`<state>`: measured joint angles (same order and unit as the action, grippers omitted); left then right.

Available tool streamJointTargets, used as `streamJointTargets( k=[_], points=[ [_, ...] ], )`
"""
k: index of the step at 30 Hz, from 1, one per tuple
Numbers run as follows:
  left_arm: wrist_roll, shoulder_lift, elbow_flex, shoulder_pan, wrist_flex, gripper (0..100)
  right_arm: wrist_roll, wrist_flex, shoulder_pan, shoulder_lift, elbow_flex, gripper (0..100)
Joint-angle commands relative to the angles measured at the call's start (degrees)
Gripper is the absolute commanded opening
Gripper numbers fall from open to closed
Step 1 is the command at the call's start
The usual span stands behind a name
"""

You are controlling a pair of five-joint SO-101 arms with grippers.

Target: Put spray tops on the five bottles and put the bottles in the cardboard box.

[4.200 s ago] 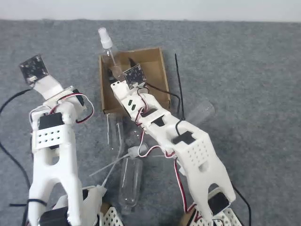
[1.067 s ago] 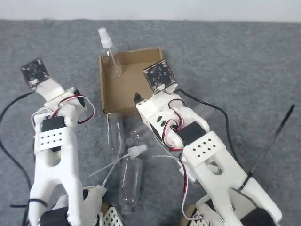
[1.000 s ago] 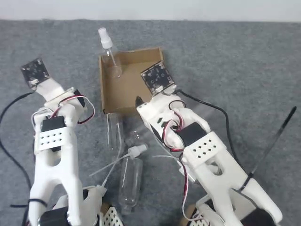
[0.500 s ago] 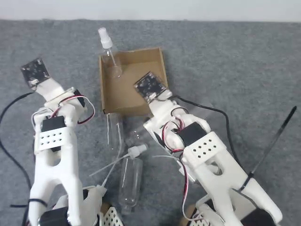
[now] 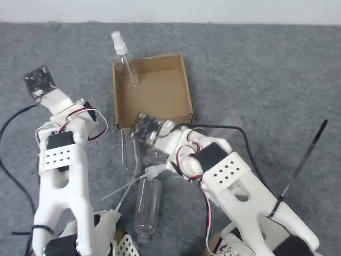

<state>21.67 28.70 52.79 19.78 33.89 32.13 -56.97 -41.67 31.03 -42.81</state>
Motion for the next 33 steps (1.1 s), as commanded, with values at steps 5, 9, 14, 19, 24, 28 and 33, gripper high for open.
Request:
streamJointTargets(
  k=[5, 9, 14, 19, 24, 28, 33],
  points=[
    [0.35, 2.64, -0.75, 0.09, -1.85, 3, 11.52, -6.73, -1.89, -8.92, 13.01, 24.0],
    [0.35, 2.64, -0.75, 0.09, -1.85, 3, 17.32, -8.84, -2.42, -13.58, 16.53, 24.0],
    [0.53, 2.64, -1.01, 2.37, -1.85, 3, 24.26, -9.1, -2.42, -17.71, 18.11, 23.9],
    [0.53, 2.9, -0.84, 2.46, -1.85, 3, 28.75, -8.66, -2.42, -20.44, 18.46, 23.9],
    [0.53, 2.99, -0.84, 2.46, -1.76, 3, 30.33, -8.66, -2.42, -23.69, 20.92, 23.9],
    [0.53, 2.99, -0.84, 2.46, -1.76, 3, 31.74, -9.01, -2.42, -27.47, 24.18, 23.9],
    [0.53, 2.73, -1.01, 2.37, -1.76, 3, 33.76, -9.1, -2.42, -32.92, 28.04, 23.8]
  ],
)
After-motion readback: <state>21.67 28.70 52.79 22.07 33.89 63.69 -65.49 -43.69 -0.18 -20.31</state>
